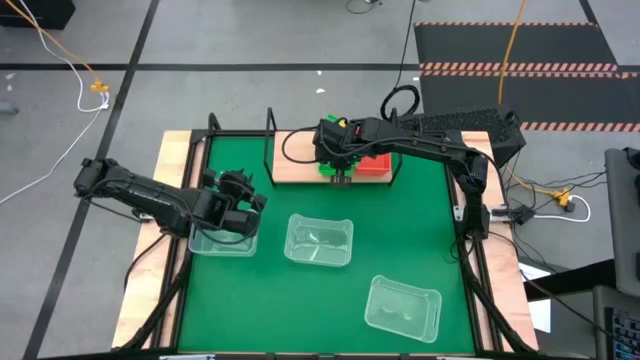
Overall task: Stack baskets on shelf by color
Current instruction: Stack the green bin on top of the other green bins on the shelf
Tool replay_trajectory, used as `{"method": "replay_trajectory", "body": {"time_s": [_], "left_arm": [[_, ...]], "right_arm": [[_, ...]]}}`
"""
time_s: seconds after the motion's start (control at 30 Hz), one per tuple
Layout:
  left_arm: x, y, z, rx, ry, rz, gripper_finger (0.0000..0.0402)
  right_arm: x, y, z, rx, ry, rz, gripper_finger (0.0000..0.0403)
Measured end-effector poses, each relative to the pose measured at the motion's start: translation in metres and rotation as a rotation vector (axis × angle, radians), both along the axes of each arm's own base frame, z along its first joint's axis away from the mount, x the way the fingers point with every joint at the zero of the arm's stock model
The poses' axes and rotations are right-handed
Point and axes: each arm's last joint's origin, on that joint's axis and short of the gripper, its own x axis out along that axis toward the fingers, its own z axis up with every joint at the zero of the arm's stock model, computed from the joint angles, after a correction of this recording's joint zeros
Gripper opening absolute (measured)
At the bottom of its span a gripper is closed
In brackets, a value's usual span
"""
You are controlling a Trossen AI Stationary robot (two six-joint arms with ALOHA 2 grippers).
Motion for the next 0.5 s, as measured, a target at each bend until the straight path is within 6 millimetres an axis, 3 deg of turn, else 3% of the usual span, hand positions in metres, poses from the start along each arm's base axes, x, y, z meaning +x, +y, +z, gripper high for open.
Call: {"method": "replay_trajectory", "body": {"time_s": [0.5], "left_arm": [[0.0052, -0.0015, 0.0008, -0.015, 0.002, -0.037, 0.0129]], "right_arm": [[-0.0034, -0.0008, -0.0024, 0.018, 0.028, -0.025, 0.0024]]}}
